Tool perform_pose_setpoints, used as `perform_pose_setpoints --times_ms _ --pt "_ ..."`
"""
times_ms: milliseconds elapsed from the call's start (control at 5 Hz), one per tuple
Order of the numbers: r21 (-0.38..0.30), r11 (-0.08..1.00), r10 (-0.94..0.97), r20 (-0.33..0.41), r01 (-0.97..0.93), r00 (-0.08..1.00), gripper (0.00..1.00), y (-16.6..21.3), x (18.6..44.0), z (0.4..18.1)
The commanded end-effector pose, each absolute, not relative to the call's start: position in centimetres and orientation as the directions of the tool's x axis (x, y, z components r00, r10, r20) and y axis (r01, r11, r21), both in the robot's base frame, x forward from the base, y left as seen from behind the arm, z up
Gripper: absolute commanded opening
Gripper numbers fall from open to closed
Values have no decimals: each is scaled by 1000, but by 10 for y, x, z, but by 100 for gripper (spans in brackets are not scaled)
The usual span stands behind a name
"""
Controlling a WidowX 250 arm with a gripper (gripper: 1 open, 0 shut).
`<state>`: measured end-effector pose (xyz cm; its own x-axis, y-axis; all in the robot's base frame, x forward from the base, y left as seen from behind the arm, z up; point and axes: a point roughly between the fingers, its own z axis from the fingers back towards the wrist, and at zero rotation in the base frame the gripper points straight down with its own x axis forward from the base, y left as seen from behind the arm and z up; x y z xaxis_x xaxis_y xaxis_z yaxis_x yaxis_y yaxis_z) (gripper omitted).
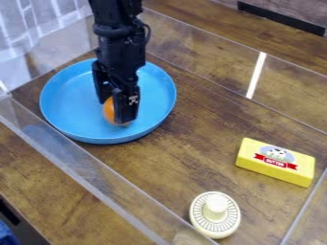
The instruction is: Remove the orange ball from inside the blue tray and put it on the table
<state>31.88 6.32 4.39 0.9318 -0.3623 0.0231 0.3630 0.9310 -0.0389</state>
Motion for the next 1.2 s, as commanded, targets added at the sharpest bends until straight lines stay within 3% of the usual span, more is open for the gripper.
perform_pose_setpoints --times_ms 0,600,800,1000 --pt "-14 940 -338 68 340 939 0 79 329 55" --pt "-33 943 -329 41 330 943 0 91 327 42" --pt "-37 944 -328 33 329 944 100 97 326 39" --pt "-36 941 -335 38 336 942 100 98 328 39"
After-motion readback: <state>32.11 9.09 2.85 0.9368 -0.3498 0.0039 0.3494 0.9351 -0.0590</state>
